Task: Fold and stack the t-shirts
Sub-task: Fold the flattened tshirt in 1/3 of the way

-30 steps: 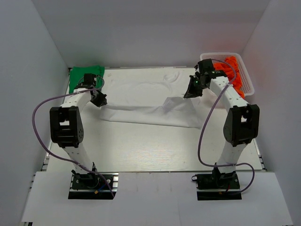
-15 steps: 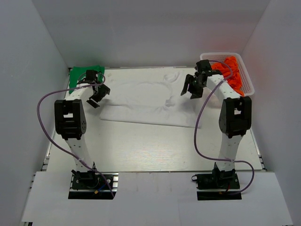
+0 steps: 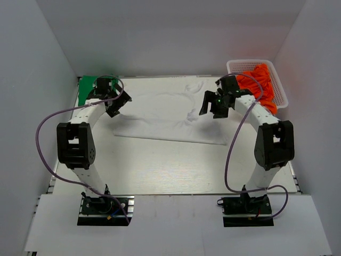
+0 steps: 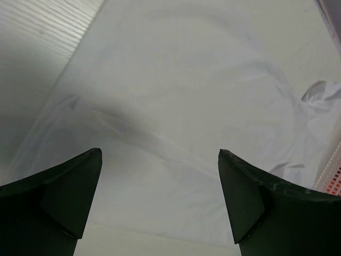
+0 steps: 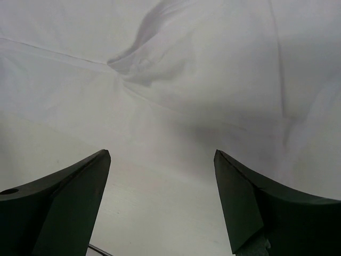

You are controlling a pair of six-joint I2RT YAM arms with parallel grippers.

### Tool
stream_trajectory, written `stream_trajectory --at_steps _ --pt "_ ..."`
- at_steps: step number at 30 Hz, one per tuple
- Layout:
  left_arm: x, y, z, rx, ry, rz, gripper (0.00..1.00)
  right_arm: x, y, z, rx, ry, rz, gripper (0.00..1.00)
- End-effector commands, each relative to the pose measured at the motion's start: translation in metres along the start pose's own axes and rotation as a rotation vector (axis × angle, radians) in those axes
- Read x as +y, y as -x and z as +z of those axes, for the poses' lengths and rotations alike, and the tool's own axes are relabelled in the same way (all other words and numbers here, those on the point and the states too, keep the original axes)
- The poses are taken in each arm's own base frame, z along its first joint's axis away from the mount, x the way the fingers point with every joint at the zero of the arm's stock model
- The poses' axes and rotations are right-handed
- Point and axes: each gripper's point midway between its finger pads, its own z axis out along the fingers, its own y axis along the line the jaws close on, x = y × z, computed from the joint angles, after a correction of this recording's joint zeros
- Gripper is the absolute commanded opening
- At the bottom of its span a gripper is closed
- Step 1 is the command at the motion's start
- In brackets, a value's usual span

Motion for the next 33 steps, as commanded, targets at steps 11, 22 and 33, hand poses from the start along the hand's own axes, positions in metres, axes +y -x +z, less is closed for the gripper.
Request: stream_trajectory --at_steps 11,22,33 --pt "0.021 -0.039 0.039 0.099 0.028 0.049 1.00 0.099 0.024 0.089 0.040 0.398 -0.009 0.84" --pt "0.048 -0.053 0.053 0.161 0.138 0.073 1.00 0.094 0.048 0.126 0.005 0.391 0.044 0.84" --pt "0.030 -0.029 0.017 0.059 0.116 0.109 1.00 0.064 0.039 0.049 -0.083 0.257 0.014 0.88"
